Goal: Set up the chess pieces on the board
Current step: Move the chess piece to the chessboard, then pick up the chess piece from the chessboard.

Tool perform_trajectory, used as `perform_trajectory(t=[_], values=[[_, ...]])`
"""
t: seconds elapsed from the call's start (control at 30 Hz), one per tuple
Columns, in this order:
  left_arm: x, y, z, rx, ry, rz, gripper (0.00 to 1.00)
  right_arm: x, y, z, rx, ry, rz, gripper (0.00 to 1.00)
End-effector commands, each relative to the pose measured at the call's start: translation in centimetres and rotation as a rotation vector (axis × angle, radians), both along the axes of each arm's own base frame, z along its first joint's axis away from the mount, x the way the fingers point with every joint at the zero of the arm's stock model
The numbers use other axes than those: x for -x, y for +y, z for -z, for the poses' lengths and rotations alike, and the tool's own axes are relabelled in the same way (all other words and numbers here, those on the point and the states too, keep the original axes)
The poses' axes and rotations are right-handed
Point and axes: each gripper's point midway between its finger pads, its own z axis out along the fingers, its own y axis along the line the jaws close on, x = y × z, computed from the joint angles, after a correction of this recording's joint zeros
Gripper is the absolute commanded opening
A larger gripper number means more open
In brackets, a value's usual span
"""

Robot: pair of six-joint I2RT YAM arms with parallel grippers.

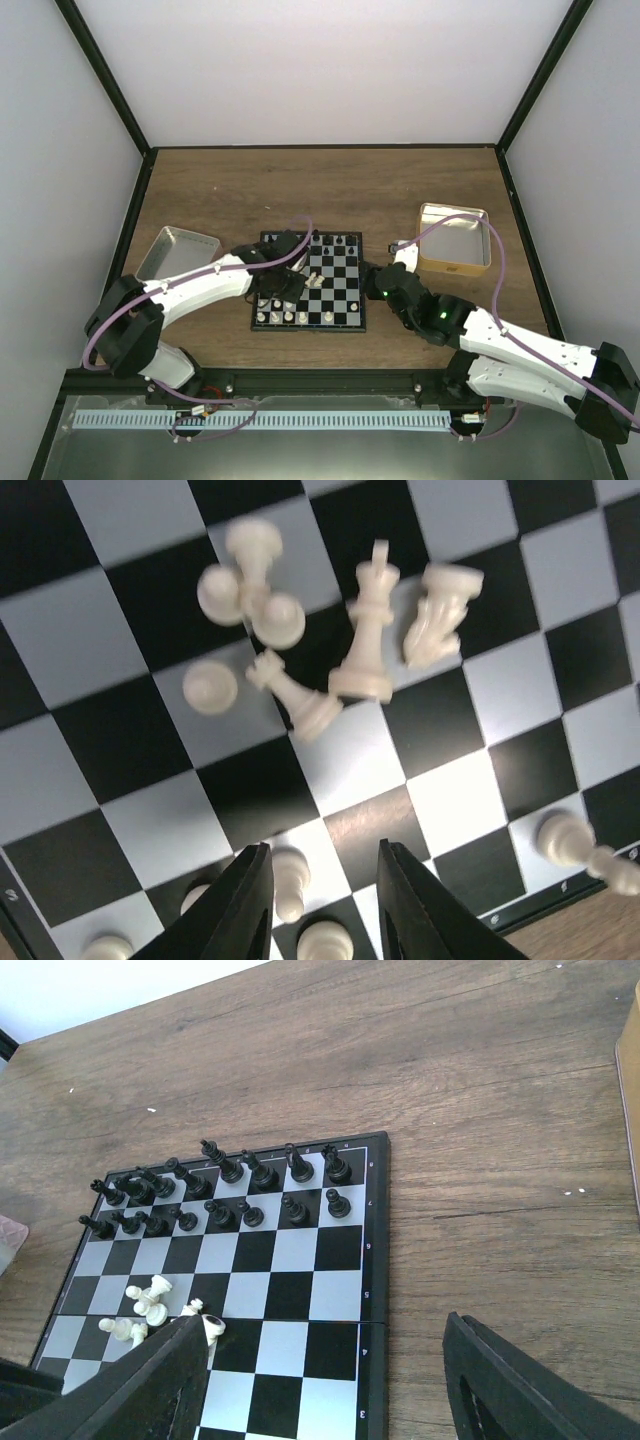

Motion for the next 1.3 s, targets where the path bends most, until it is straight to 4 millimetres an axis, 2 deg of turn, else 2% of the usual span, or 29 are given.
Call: perform_trajectory(t=[0.0,0.03,0.2,0.43,0.5,0.9,1.1,1.27], values=[[-2.4,0.0,-1.9,-0.013,-0.099,-0.071,0.34,-0.4,-0.4,-0.6,-0.014,-0.023,0.028,0.66],[-2.9,0.3,-2.1,-0.026,-0.116,-0.097,0.38,-0.4,-0.4,-0.6,-0.013,-0.023,0.029,0.66],[-4.3,1.0,-2.2,-0.034,-0.157,-0.155,0.40,-0.3,-0.4,-0.4,-0.013,-0.021,0.028,0.67],[-5.7,0.9,-1.1,-0.017,-0.158,-0.199,0.28,-0.3,-0.5,-0.2,-0.009,-0.019,0.029,0.66],[-6.0,0.8,-0.7,-0.012,-0.153,-0.204,0.27,-0.3,-0.5,-0.2,-0.010,-0.018,0.030,0.67],[-6.7,0.8,1.2,-0.014,-0.127,-0.218,0.26,-0.3,-0.6,-0.2,-0.006,-0.018,0.030,0.67],[-6.6,1.0,1.8,-0.023,-0.118,-0.212,0.20,-0.3,-0.5,-0.3,-0.005,-0.020,0.029,0.66],[-6.4,1.0,2.1,-0.023,-0.113,-0.197,0.19,-0.3,-0.4,-0.3,-0.010,-0.020,0.028,0.66]])
